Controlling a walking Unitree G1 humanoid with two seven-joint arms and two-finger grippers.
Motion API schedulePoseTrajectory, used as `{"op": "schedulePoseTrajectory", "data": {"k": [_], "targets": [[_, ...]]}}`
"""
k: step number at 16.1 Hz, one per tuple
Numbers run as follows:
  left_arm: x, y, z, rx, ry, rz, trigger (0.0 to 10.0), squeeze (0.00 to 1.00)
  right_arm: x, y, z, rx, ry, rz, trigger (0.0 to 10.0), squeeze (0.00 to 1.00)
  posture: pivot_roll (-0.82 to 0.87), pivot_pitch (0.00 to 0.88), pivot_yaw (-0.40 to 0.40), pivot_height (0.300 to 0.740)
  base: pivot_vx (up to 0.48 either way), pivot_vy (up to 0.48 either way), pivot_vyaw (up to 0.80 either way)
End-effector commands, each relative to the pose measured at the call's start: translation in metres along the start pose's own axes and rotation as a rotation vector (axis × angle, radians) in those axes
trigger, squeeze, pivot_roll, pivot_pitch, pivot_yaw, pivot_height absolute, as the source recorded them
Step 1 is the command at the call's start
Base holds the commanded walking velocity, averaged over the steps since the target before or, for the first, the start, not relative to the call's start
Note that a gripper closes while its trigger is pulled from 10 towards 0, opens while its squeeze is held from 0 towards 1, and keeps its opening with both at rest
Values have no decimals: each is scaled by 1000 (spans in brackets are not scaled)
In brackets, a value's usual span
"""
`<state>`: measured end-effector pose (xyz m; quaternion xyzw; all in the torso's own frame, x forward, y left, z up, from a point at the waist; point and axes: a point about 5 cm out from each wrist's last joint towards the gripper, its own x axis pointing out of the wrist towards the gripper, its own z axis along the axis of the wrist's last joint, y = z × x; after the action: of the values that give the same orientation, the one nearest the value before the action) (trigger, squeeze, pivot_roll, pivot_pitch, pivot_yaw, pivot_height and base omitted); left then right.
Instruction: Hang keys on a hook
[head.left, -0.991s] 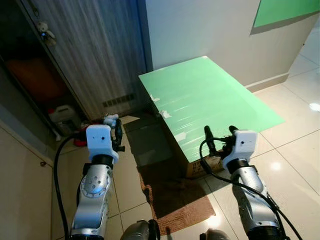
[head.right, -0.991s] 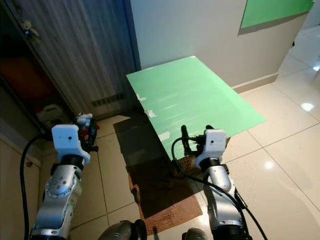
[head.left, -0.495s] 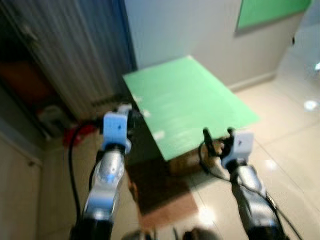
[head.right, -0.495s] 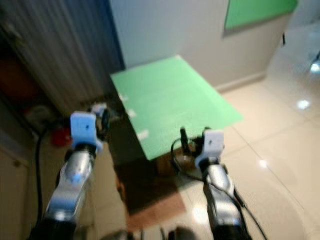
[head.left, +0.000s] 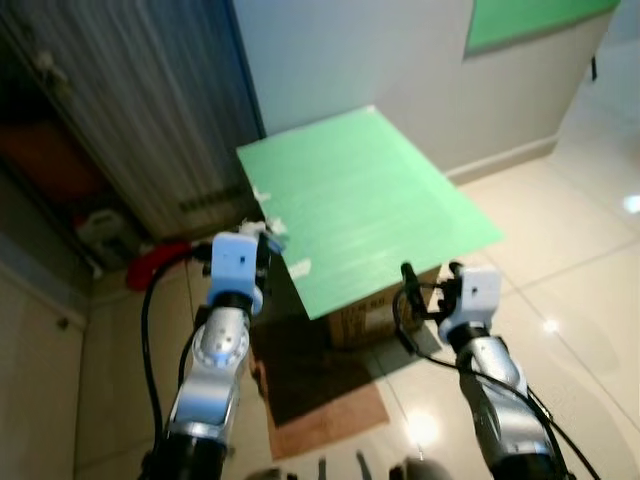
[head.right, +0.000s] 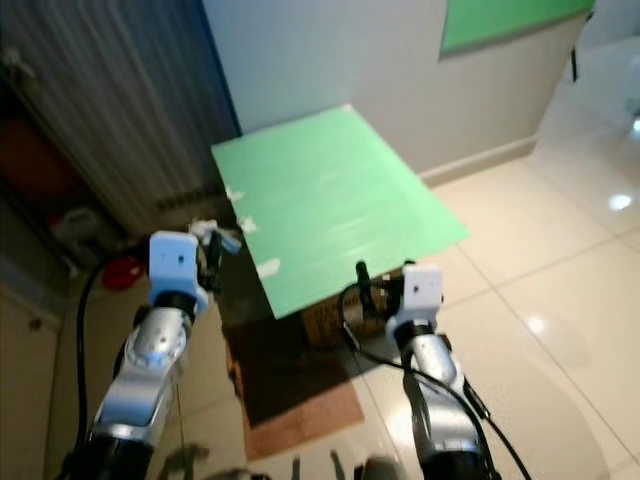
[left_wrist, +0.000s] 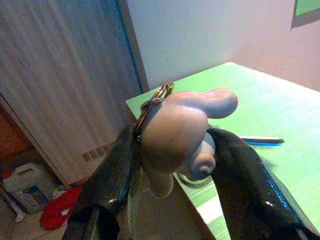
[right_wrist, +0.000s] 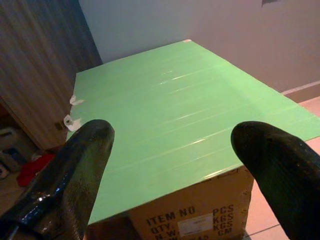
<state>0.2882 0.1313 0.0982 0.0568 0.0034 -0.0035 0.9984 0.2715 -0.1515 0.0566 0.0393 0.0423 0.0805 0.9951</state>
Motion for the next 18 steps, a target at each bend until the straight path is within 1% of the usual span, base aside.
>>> {"op": "schedulePoseTrajectory", "data": {"k": [1, 4, 8, 9, 10, 13, 15, 18], "targets": [[1, 3, 2, -22, 4, 8, 0, 0, 1, 6, 0, 7, 7, 28, 10000, 0, -153, 96, 121, 740, 480, 0, 0], [0, 2, 1, -63, 13, 11, 0, 0, 1, 5, -1, 12, 13, 20, 10000, 0, -157, 93, 123, 740, 480, 0, 0], [2, 2, 0, -64, 17, 15, 0, 0, 1, 5, 0, 0, 16, 19, 10000, 0, -164, 86, 125, 740, 480, 0, 0], [2, 1, 0, -64, 15, 11, 0, 0, 0, 5, 0, -1, 14, 18, 10000, 0, -164, 86, 125, 740, 480, 0, 406], [2, -1, 1, -78, 12, 4, 0, 0, 0, 4, 0, -7, 15, 17, 10000, 0, -168, 83, 127, 740, 0, 0, 706], [1, -1, 1, -69, 1, -9, 0, 0, -1, 4, -1, -15, 22, 23, 10000, 0, -165, 77, 129, 740, 0, 0, 665], [-2, -6, 2, -60, -18, -51, 0, 0, -1, 5, -2, -15, 27, 34, 10000, 0, -163, 70, 127, 740, 0, 0, 597], [-3, -5, 0, -43, -9, -41, 0, 0, 0, 4, -2, -14, 29, 35, 10000, 0, -161, 69, 121, 740, 0, 0, 569]]}}
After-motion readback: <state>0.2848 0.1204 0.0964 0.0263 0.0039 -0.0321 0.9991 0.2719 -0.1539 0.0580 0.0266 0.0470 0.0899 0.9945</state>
